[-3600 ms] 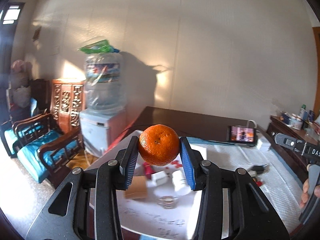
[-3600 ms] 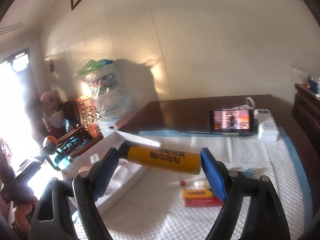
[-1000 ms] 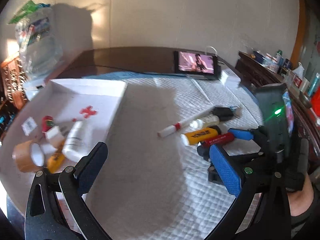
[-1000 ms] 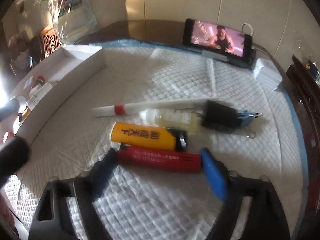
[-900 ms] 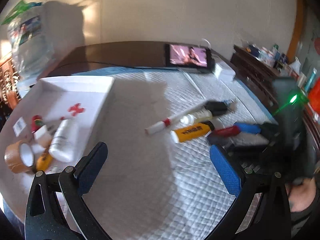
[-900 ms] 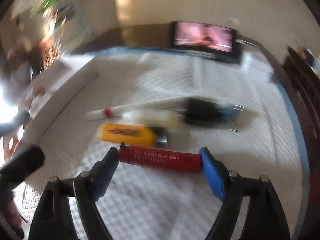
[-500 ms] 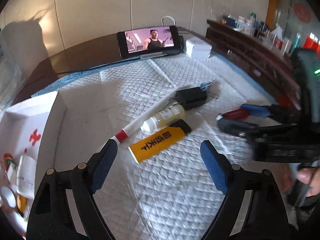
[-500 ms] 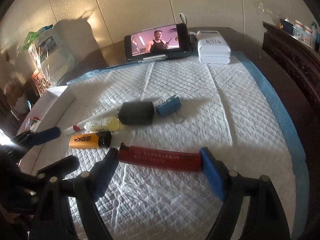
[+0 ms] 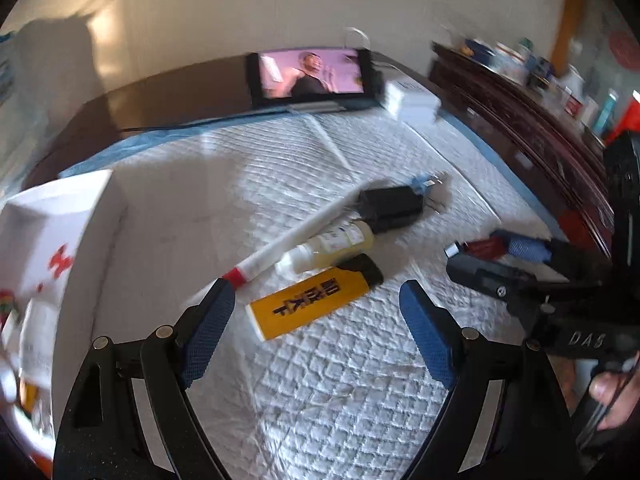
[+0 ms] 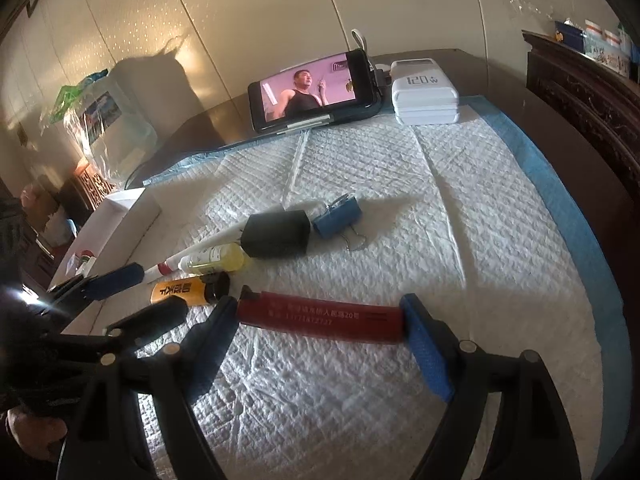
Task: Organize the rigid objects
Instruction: 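Close the left tool on the short yellow lighter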
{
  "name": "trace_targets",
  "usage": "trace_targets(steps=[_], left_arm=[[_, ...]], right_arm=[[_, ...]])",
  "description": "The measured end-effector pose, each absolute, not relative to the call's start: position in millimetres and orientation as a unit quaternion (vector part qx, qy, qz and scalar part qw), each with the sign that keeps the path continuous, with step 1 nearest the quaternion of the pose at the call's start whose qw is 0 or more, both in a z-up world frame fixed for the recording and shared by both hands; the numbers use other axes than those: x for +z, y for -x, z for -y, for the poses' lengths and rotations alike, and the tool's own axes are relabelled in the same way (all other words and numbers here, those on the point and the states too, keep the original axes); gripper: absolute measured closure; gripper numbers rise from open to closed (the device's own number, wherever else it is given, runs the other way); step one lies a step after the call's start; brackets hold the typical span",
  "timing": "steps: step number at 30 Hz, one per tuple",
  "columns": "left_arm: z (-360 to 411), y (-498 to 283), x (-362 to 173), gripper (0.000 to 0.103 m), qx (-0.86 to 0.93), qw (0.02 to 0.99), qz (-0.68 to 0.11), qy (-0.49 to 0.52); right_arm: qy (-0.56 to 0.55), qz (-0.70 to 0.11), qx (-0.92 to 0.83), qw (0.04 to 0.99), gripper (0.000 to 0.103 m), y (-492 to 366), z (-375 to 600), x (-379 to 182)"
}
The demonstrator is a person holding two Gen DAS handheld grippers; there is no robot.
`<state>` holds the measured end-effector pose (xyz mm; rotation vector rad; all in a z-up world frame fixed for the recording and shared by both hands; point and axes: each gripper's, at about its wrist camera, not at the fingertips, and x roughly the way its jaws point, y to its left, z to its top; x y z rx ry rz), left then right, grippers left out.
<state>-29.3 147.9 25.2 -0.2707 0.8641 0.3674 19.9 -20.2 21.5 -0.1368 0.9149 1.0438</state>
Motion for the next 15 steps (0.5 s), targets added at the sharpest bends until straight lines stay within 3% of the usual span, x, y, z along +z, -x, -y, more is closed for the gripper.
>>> trace_targets(steps=[5,6,7,9,15], left_arm=[[-143,15,10,0.021,0.141,0.873,-0.461,0.075],[-140,16,11,0.032,0.131,0.874,-0.461,0.076],[-138,17,12,0.051,0.126,0.876,-0.460,0.075],[-131,18,15,0.066,0.117,0.878,-0.459,0.067],[-123,14,14,0.066,0.128,0.880,-0.453,0.058]], right_arm=[[0.052,-0.424,0.485,0.763,0.020,-21,22,22],[0.051,-0.424,0.485,0.763,0.020,-21,23,22],[0.049,-0.424,0.486,0.762,0.020,-21,23,22],[0.046,-0.425,0.487,0.762,0.020,-22,24,22],[0.036,-0.427,0.489,0.760,0.020,-23,26,22]])
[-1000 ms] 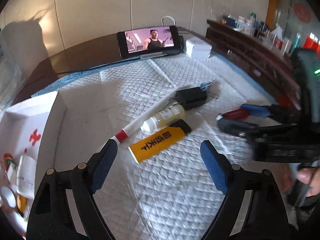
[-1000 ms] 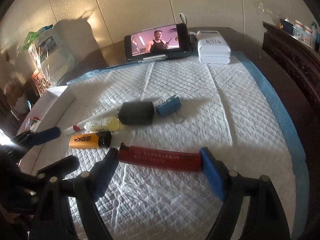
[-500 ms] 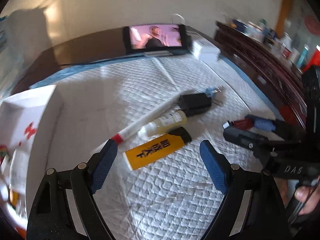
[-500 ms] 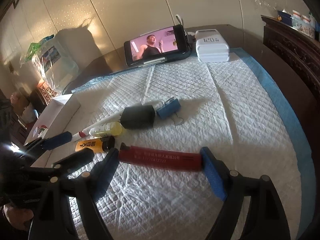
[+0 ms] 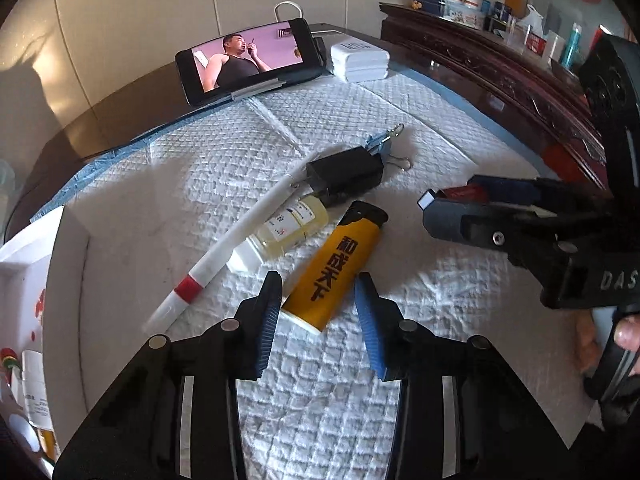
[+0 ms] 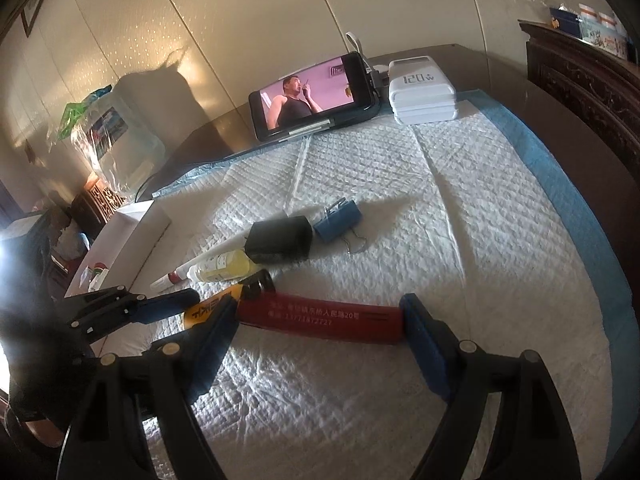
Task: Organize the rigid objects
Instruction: 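Close the left tool on the short yellow lighter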
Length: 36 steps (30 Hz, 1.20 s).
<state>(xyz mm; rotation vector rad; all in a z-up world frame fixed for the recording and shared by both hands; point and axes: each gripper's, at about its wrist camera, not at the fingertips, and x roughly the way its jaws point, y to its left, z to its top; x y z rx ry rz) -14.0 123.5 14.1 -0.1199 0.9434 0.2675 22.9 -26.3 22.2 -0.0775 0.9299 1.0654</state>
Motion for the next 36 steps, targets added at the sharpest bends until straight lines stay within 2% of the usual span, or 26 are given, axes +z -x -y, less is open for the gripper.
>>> trace_targets(steps=[11,13,14,26,28,36], left_arm=[[-117,6,11,0.066,0.107,0.895,-0.430,0.056],[-118,7,12,0.078,0.106,0.896,-0.427,0.063],[-119,7,12,0.079,0.110,0.896,-0.426,0.065],[-124,30,31,0.083,0.154,0.918,-0.358,0.072],[-126,36,35,0.092,0.163,0.922,-0.341,0.077],[-131,54,46,0.092,0.186,0.935,-0.287,0.090]], right_arm=[[0.027,-0.429,0.492,0.757,0.020,-24,28,22],[0.028,-0.429,0.491,0.757,0.020,-24,28,22],[0.029,-0.429,0.491,0.758,0.020,-24,28,22],[0.004,-0.430,0.481,0.764,0.021,-28,35,23],[-0.005,-0.430,0.478,0.766,0.021,-29,38,22],[-0.012,-0.423,0.473,0.773,0.021,-29,41,25]])
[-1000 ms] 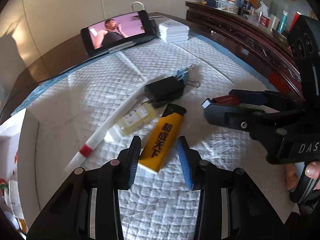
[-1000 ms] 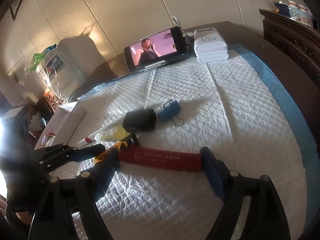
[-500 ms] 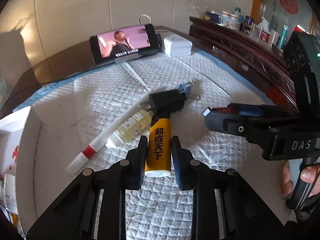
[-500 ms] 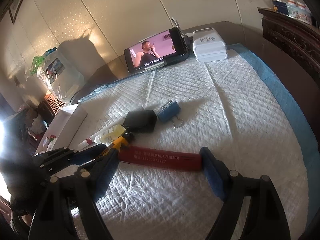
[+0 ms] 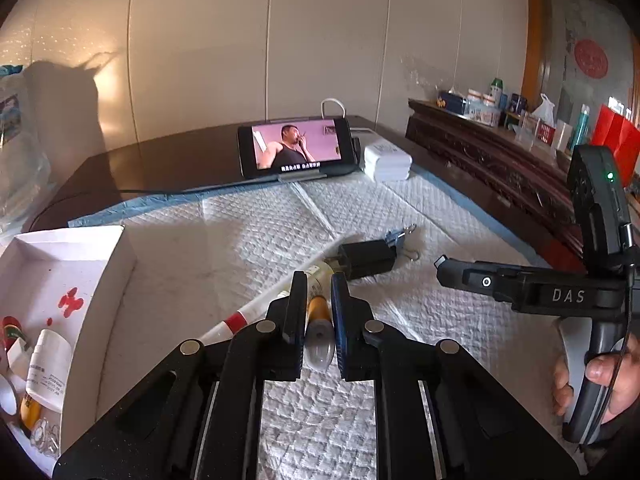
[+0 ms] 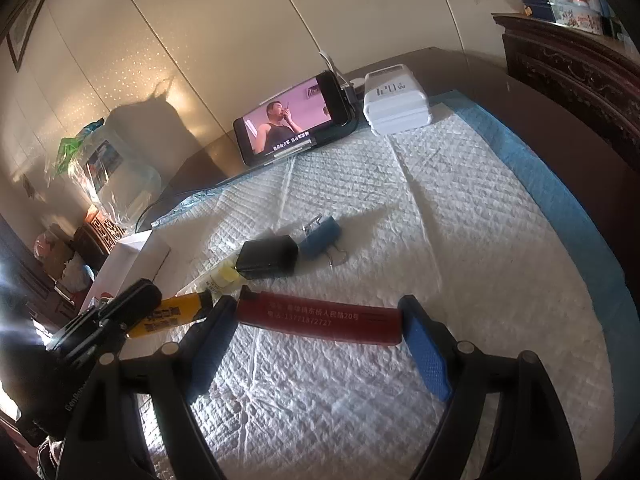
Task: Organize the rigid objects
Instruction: 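Close the left tool on the short yellow lighter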
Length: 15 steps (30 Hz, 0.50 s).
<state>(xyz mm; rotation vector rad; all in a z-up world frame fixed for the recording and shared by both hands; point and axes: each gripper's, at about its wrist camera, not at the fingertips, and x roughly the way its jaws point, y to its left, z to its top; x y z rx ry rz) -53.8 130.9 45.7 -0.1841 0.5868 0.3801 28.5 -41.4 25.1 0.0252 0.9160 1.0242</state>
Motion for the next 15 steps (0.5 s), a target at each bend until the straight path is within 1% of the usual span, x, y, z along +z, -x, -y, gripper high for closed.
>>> trace_targets(steps=[7,14,15], left_arm=[[-135,64,50,0.092,0.187,0.942,-0.258,0.104],[-129,73,55,0.092,0.197,0.948,-0.231,0.092],[-127,74,56,0.095,0.198,0.949,-0.227,0.088]], right_arm=[[-0.014,-0.418,0.475,0.774,0.021,-29,42,26],[-0.004,-0.370,0.479,0.797,0.021,-14,48,40],[-0.002,-0.364,0.479,0.799,0.021,-13,47,41]])
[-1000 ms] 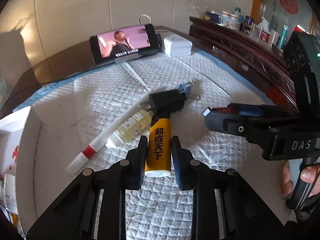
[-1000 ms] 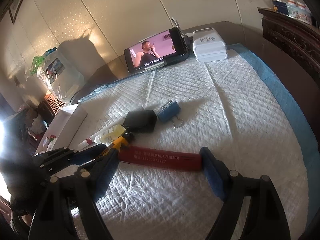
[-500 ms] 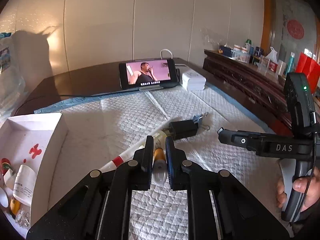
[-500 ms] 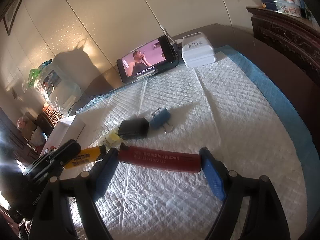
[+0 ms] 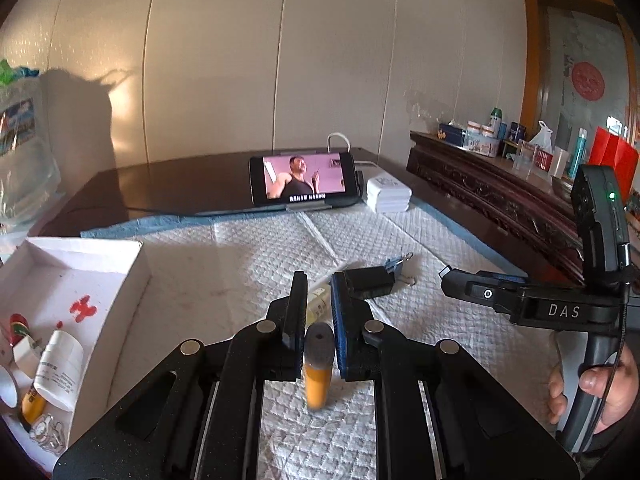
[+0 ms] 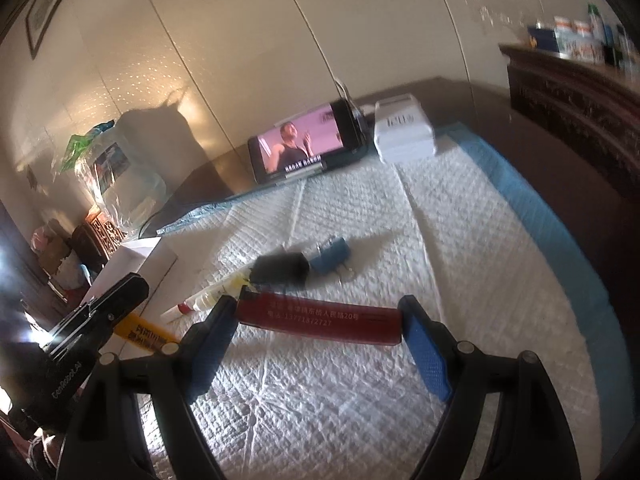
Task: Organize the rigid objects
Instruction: 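Lift the short yellow lighter with the left tool while the right tool holds the red lighter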
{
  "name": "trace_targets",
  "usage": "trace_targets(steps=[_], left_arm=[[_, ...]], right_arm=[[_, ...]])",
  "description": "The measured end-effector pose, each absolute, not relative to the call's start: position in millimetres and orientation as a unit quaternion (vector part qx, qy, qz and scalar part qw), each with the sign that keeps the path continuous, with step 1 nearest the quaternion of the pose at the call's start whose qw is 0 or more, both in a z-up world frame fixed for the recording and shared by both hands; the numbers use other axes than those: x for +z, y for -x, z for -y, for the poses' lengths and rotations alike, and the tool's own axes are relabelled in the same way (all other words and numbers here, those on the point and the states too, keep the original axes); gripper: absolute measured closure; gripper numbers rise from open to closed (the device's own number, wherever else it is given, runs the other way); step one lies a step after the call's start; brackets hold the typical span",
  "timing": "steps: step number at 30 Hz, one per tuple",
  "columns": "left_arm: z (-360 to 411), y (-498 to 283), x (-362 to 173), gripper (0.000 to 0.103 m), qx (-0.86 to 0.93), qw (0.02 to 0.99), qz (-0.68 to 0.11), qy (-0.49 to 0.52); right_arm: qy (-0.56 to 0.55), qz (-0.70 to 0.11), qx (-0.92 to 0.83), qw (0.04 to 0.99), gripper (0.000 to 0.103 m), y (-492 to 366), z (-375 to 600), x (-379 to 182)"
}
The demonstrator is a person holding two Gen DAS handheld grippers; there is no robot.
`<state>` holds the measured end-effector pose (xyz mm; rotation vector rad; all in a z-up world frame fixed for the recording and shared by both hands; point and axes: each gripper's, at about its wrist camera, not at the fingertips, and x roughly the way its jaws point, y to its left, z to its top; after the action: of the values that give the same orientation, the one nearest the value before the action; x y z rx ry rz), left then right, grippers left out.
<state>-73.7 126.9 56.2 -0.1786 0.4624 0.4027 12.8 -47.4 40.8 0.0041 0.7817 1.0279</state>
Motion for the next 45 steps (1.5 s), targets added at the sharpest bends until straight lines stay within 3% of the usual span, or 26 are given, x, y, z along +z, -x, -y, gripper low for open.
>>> trace_targets(steps=[7,13,17,21,23,24,25,33,34,37,45], left_arm=[[-129,78,58,0.097,0.202,0.951,-0.214,0.094],[-135,71,49,0.095,0.176,0.942,-0.261,0.113],[-145,76,34,0.075,0.162,0.923,-0.312,0.156],[-143,91,29,0.073,0.153,0.915,-0.333,0.169],[-143,102,29,0.062,0.164,0.907,-0.348,0.169],[-142,107,29,0.048,0.166,0.905,-0.355,0.167],[-140,111,29,0.045,0.164,0.903,-0.362,0.160],[-119,120,8,0.045,0.159,0.881,-0.441,0.059],[-121,120,8,0.049,0.156,0.883,-0.437,0.066],[-119,120,8,0.079,0.142,0.888,-0.431,0.072],[-123,130,14,0.080,0.170,0.901,-0.391,0.083]], right_arm=[[0.006,-0.352,0.476,0.806,0.021,-11,45,43],[-0.002,-0.364,0.476,0.800,0.021,-15,46,40],[-0.008,-0.372,0.478,0.796,0.021,-17,47,38],[-0.009,-0.374,0.481,0.793,0.021,-17,46,38],[-0.009,-0.373,0.481,0.793,0.021,-16,46,39],[-0.009,-0.373,0.482,0.793,0.021,-16,46,39],[-0.010,-0.373,0.482,0.793,0.021,-16,46,39],[-0.017,-0.383,0.483,0.787,0.021,-20,47,36],[-0.017,-0.383,0.483,0.787,0.021,-20,47,36],[-0.014,-0.382,0.483,0.788,0.021,-20,47,37],[-0.014,-0.381,0.481,0.789,0.021,-20,46,37]])
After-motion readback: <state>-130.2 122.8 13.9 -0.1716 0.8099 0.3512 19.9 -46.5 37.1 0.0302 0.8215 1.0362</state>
